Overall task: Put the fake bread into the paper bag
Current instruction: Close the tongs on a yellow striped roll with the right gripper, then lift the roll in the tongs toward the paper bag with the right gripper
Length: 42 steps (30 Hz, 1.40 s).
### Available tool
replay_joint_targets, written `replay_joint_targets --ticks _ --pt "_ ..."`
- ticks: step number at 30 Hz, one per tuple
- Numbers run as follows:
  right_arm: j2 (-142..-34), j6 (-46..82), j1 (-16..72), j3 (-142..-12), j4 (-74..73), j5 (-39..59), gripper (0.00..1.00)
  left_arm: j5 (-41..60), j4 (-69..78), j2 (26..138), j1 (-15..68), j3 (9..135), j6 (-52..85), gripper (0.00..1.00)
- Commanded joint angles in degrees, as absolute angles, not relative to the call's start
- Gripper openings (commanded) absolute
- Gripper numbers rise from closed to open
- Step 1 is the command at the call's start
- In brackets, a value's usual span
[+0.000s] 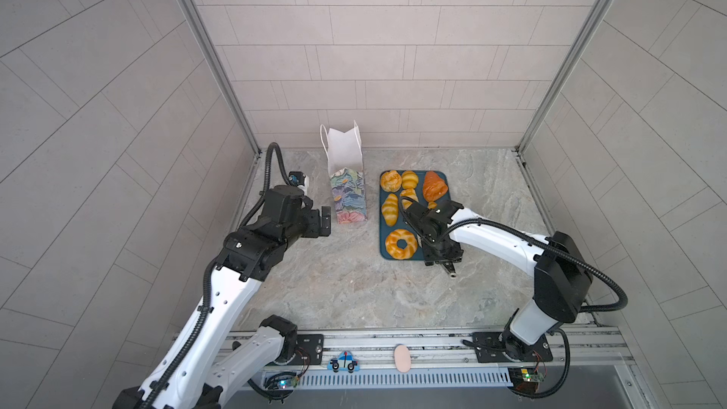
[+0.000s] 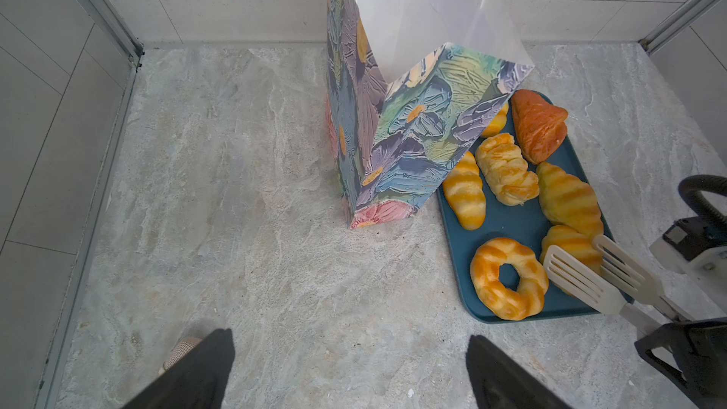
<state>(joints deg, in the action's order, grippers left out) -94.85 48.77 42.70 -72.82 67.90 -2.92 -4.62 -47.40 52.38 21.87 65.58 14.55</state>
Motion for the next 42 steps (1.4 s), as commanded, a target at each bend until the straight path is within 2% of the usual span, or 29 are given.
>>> replay_joint_targets --ticks 1,6,14,29,42 --pt "-95.67 48.38 42.47 -74.27 69.13 -3.78 0.52 -5.89 -48.74 51.54 21.57 65.43 14.59 1.00" --pt "-95.55 47.75 42.45 -74.88 70.48 -3.87 0.42 -6.14 -48.78 51.55 21.52 65.49 14.61 1.00" --pt "-91.49 47.89 42.52 -75.93 70.94 -4.50 0.35 -6.18 -48.66 51.37 21.53 65.39 14.68 1.00" --pt "-82.61 45.86 40.10 -76.33 66.04 -2.53 0.34 -5.24 -48.13 50.70 21.55 64.77 15.64 1.00" --pt "-79.48 43.46 39.42 -79.13 58.17 1.57 0.34 -3.96 -46.57 51.45 21.42 64.20 17.29 1.00"
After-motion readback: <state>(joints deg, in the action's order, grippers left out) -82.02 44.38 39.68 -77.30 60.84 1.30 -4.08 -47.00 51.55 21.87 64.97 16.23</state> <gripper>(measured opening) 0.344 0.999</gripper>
